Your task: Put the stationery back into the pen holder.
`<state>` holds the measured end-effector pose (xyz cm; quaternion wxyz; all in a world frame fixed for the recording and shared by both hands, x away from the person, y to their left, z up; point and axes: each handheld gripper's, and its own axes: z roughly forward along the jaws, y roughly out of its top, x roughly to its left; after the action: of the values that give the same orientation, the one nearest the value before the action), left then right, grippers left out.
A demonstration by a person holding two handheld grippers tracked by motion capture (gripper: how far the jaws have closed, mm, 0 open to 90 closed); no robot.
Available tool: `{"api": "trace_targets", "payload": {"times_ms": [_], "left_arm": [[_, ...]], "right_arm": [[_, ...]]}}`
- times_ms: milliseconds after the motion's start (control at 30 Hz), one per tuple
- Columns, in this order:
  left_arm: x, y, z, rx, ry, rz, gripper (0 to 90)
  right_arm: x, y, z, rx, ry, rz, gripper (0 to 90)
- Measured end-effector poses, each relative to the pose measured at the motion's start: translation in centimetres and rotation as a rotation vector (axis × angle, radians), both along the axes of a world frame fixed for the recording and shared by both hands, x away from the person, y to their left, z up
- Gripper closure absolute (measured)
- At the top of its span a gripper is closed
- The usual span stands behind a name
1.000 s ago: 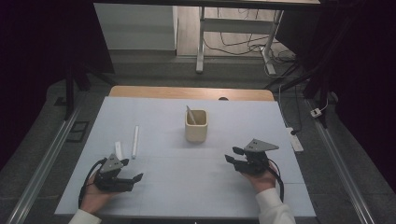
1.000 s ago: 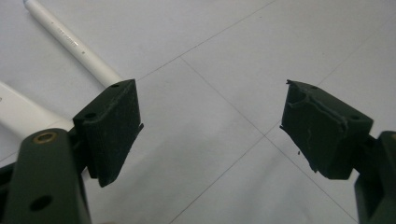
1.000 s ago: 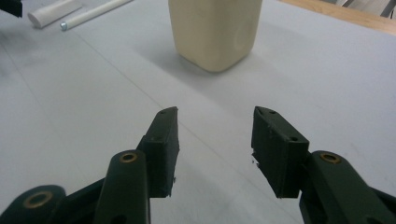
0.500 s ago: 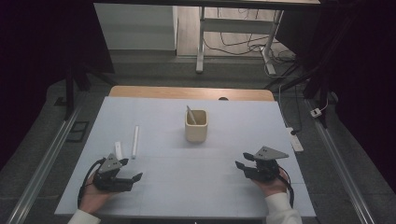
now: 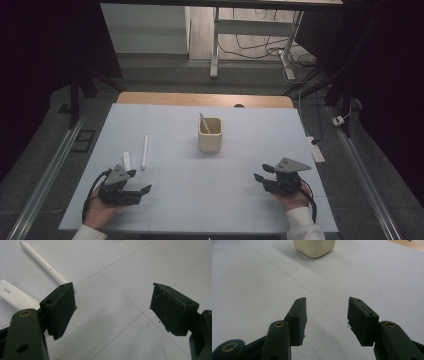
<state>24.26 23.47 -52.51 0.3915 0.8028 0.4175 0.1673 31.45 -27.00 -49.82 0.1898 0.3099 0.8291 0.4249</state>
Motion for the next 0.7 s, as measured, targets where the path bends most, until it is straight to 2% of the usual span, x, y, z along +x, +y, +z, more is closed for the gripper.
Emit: {"api": "trace_targets", "payload": {"times_ms": [133,333,567,700], "left_arm": [[0.0,0.1,0.2,-0.003,-0.002,0.016,19.9],[0.3,0.0,0.9,-0.009,0.006,0.057,19.9],[1.7,-0.9,2.2,-0.001,0.021,0.048,20.3],[2.7,-1.0,3.0,-0.004,0.027,0.042,20.4]], "right_arm": [[0.1,-0.1,-0.1,-0.015,0.003,-0.002,49.0],[0.0,-0.4,0.0,-0.002,-0.001,0.001,48.9],[-0.2,-0.7,-0.1,-0.019,-0.012,0.006,48.5],[-0.2,-0.9,-0.2,-0.008,-0.012,-0.003,48.3]]}}
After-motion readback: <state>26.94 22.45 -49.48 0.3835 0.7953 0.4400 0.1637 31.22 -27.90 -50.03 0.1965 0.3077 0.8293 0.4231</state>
